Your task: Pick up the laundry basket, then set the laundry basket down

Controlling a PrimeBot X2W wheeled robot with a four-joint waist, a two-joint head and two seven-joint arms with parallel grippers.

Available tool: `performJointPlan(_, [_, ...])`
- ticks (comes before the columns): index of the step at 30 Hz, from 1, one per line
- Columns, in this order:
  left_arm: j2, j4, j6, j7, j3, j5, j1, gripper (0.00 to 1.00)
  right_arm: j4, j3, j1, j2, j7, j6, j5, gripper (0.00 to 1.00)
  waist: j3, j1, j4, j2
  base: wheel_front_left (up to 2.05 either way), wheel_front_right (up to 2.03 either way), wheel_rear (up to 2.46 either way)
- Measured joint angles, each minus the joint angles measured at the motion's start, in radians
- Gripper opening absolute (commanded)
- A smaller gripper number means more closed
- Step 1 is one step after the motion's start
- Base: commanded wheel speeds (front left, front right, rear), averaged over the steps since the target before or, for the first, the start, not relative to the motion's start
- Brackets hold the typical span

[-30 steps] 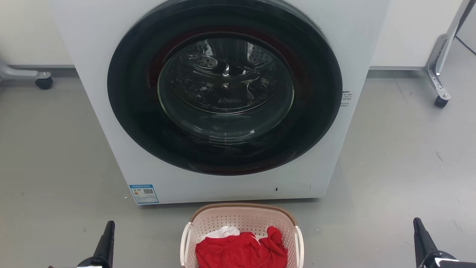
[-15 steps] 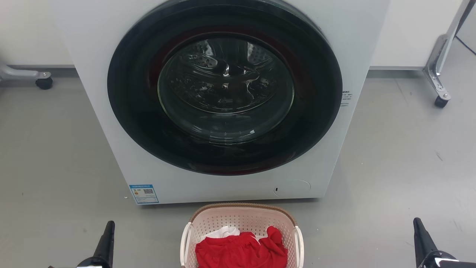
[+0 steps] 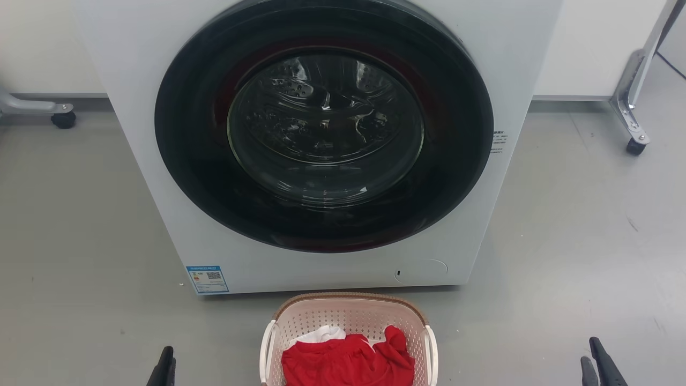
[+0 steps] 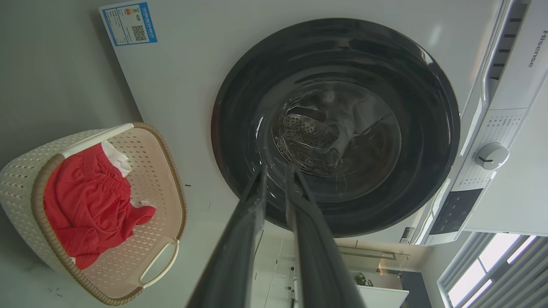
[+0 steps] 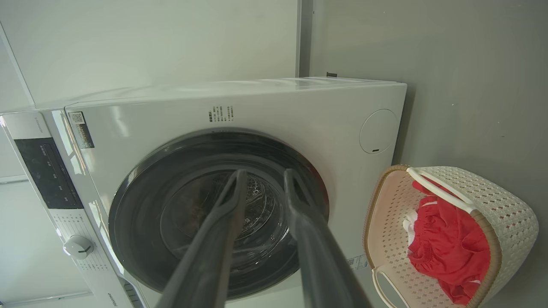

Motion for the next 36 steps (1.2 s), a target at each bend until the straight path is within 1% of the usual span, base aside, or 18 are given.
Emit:
performJointPlan(9, [-0.001, -0.004, 0.000, -0.028, -0.039, 0.013, 0.010, 1.00, 0.004, 0.044, 0.011, 0.003, -0.029, 0.000, -0.005, 1.00, -0.002, 0.0000, 0.000, 0.0000, 0.00, 0.00, 0.00])
performJointPlan(15, [-0.001, -0.014, 0.018, -0.053, -0.055, 0.072, 0.010, 1.00, 0.001, 0.062, 0.011, 0.002, -0.053, -0.014, -0.048, 1.00, -0.003, 0.0000, 0.000, 0.0000, 0.00, 0.00, 0.00])
performJointPlan(23, [0.005, -0.034, 0.045, -0.081, -0.089, 0.193, 0.009, 1.00, -0.012, 0.102, 0.010, 0.001, -0.081, -0.052, -0.171, 1.00, -0.005, 0.0000, 0.001, 0.0000, 0.00, 0.00, 0.00])
performJointPlan(30, [0.019, -0.053, 0.066, -0.107, -0.133, 0.315, 0.008, 1.00, -0.017, 0.149, 0.006, -0.002, -0.107, -0.070, -0.292, 1.00, -0.005, 0.0000, 0.001, 0.0000, 0.00, 0.00, 0.00])
performJointPlan(32, [0.021, -0.054, 0.071, -0.109, -0.139, 0.329, 0.007, 1.00, -0.018, 0.157, 0.005, -0.003, -0.109, -0.071, -0.306, 1.00, -0.005, 0.0000, 0.001, 0.0000, 0.00, 0.00, 0.00])
performJointPlan(36, [0.033, -0.060, 0.079, -0.123, -0.170, 0.408, 0.006, 1.00, -0.019, 0.184, 0.004, -0.007, -0.125, -0.081, -0.374, 1.00, -0.005, 0.0000, 0.002, 0.0000, 0.00, 0.00, 0.00])
